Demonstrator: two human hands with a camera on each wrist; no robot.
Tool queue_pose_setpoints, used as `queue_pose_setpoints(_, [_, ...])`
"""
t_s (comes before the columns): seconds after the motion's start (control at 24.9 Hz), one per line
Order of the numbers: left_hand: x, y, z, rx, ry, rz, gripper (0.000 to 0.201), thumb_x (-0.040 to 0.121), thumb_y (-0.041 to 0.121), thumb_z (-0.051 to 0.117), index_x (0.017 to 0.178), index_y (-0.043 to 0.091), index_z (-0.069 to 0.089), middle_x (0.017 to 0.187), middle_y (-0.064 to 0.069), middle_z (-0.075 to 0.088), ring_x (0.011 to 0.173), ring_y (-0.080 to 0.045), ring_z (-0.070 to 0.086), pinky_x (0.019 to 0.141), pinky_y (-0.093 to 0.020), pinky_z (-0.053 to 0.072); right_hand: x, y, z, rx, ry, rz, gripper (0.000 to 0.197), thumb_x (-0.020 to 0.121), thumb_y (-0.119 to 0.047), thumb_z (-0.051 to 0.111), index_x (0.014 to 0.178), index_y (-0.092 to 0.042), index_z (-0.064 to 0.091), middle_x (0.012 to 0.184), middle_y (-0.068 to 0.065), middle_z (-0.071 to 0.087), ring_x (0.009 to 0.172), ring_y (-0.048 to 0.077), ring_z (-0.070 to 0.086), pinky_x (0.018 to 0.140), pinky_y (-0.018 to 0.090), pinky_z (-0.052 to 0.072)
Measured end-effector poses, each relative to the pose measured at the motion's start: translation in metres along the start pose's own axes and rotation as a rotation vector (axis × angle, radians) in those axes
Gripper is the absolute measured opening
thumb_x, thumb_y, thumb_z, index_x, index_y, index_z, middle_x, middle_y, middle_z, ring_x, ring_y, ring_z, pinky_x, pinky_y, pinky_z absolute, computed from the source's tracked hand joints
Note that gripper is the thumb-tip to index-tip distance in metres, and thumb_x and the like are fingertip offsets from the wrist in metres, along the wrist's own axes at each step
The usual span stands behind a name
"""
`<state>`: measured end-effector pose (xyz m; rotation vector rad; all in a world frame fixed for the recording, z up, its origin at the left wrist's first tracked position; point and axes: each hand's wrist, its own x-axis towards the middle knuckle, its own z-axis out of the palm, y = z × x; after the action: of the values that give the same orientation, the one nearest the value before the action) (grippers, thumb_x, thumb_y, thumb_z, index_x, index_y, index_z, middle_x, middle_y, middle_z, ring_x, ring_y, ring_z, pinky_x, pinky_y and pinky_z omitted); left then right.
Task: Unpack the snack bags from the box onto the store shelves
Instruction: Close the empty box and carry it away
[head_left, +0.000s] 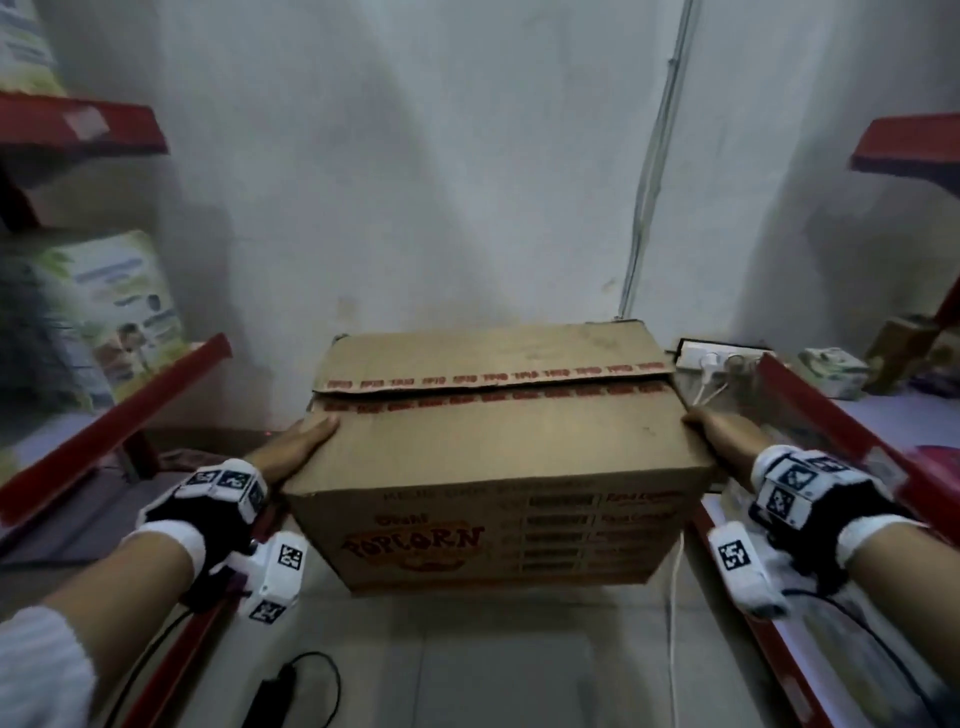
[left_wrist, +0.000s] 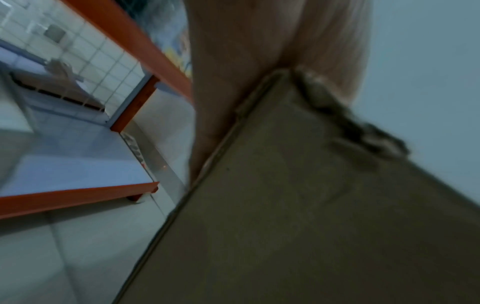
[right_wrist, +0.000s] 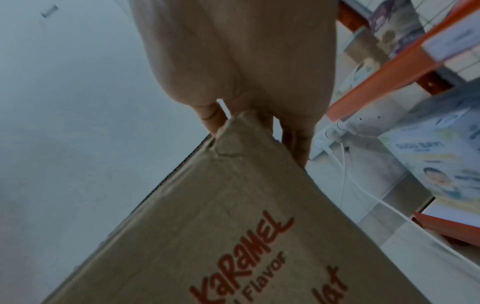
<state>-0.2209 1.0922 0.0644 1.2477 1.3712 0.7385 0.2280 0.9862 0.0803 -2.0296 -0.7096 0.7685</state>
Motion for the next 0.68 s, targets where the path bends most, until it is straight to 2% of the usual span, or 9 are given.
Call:
queue_pose_setpoints(0.04, [0.029, -0.004, 0.005, -0.023, -0.037, -0.022, 0.048, 0.096, 0.034, 0.050, 0.138, 0.013, 0.043, 0.122, -0.019, 0.060, 0.100, -0.031, 0.061, 0.091, -0.041, 0.047, 0.026, -0.001, 0.017, 0.021, -0.045, 0.048, 0.034, 0.091, -0.033, 0.051, 0.109, -0.004, 0.058, 0.113, 0.023, 0.061, 0.091, 0.035, 0.060, 0.075, 0.038, 0.049])
queue_pose_setpoints(0.12, [0.078, -0.015, 0.011, -0.034, -0.061, -0.032, 0.050, 0.091, 0.025, 0.059, 0.138, 0.022, 0.042, 0.120, -0.016, 0.061, 0.102, -0.033, 0.062, 0.092, -0.046, 0.050, 0.065, 0.000, 0.051, 0.065, -0.139, 0.118, 0.033, 0.084, -0.041, 0.055, 0.107, -0.017, 0.056, 0.105, 0.018, 0.062, 0.091, 0.034, 0.060, 0.075, 0.039, 0.050])
queue_pose_setpoints(0.2, [0.113, -0.024, 0.017, -0.029, -0.003, -0.006, 0.056, 0.087, 0.018, 0.066, 0.136, 0.029, 0.042, 0.121, -0.014, 0.060, 0.105, -0.034, 0.061, 0.089, -0.051, 0.052, 0.097, 0.006, 0.078, 0.057, -0.193, 0.072, 0.032, 0.079, -0.033, 0.060, 0.110, -0.028, 0.051, 0.104, 0.013, 0.062, 0.088, 0.033, 0.060, 0.071, 0.041, 0.053])
queue_pose_setpoints(0.28, [0.144, -0.033, 0.025, -0.052, 0.064, 0.000, 0.054, 0.086, 0.020, 0.067, 0.132, 0.035, 0.043, 0.117, -0.010, 0.060, 0.093, -0.028, 0.063, 0.067, -0.041, 0.059, 0.122, 0.018, 0.103, 0.060, -0.167, 0.020, 0.049, 0.074, -0.022, 0.063, 0.119, -0.030, 0.047, 0.107, 0.012, 0.061, 0.091, 0.036, 0.061, 0.077, 0.052, 0.055])
queue_pose_setpoints(0.32, [0.159, -0.039, 0.030, -0.071, 0.084, -0.001, 0.054, 0.086, 0.022, 0.067, 0.131, 0.038, 0.043, 0.114, -0.008, 0.060, 0.087, -0.024, 0.063, 0.058, -0.035, 0.057, 0.133, 0.025, 0.113, 0.074, -0.144, 0.004, 0.054, 0.073, -0.018, 0.063, 0.123, -0.028, 0.048, 0.110, 0.012, 0.062, 0.094, 0.037, 0.061, 0.083, 0.054, 0.054])
queue_pose_setpoints(0.36, [0.172, -0.046, 0.036, -0.083, 0.096, 0.006, 0.054, 0.086, 0.022, 0.068, 0.130, 0.038, 0.043, 0.113, -0.008, 0.060, 0.084, -0.021, 0.063, 0.056, -0.031, 0.055, 0.143, 0.034, 0.121, 0.092, -0.127, -0.017, 0.057, 0.072, -0.016, 0.064, 0.126, -0.027, 0.049, 0.114, 0.012, 0.062, 0.096, 0.036, 0.060, 0.087, 0.053, 0.052])
queue_pose_setpoints(0.44, [0.197, -0.065, 0.047, -0.098, 0.100, 0.016, 0.051, 0.084, 0.020, 0.069, 0.128, 0.034, 0.047, 0.115, -0.010, 0.061, 0.086, -0.022, 0.064, 0.062, -0.031, 0.056, 0.161, 0.050, 0.133, 0.109, -0.108, -0.050, 0.060, 0.072, -0.012, 0.064, 0.128, -0.028, 0.050, 0.119, 0.012, 0.061, 0.101, 0.034, 0.059, 0.093, 0.052, 0.050])
queue_pose_setpoints(0.56, [0.223, -0.094, 0.059, -0.111, 0.086, -0.016, 0.056, 0.081, 0.025, 0.073, 0.130, 0.033, 0.049, 0.117, -0.010, 0.063, 0.100, -0.031, 0.063, 0.085, -0.048, 0.054, 0.178, 0.063, 0.143, 0.123, -0.063, -0.049, 0.063, 0.075, -0.011, 0.065, 0.133, -0.028, 0.048, 0.122, 0.010, 0.060, 0.104, 0.032, 0.058, 0.096, 0.050, 0.048])
queue_pose_setpoints(0.68, [0.242, -0.111, 0.062, -0.119, 0.102, -0.030, 0.049, 0.079, 0.027, 0.075, 0.121, 0.039, 0.054, 0.112, -0.006, 0.066, 0.098, -0.032, 0.064, 0.083, -0.051, 0.054, 0.187, 0.070, 0.150, 0.037, -0.028, -0.039, 0.058, 0.078, -0.019, 0.066, 0.132, -0.031, 0.048, 0.117, 0.006, 0.061, 0.101, 0.031, 0.059, 0.095, 0.049, 0.048])
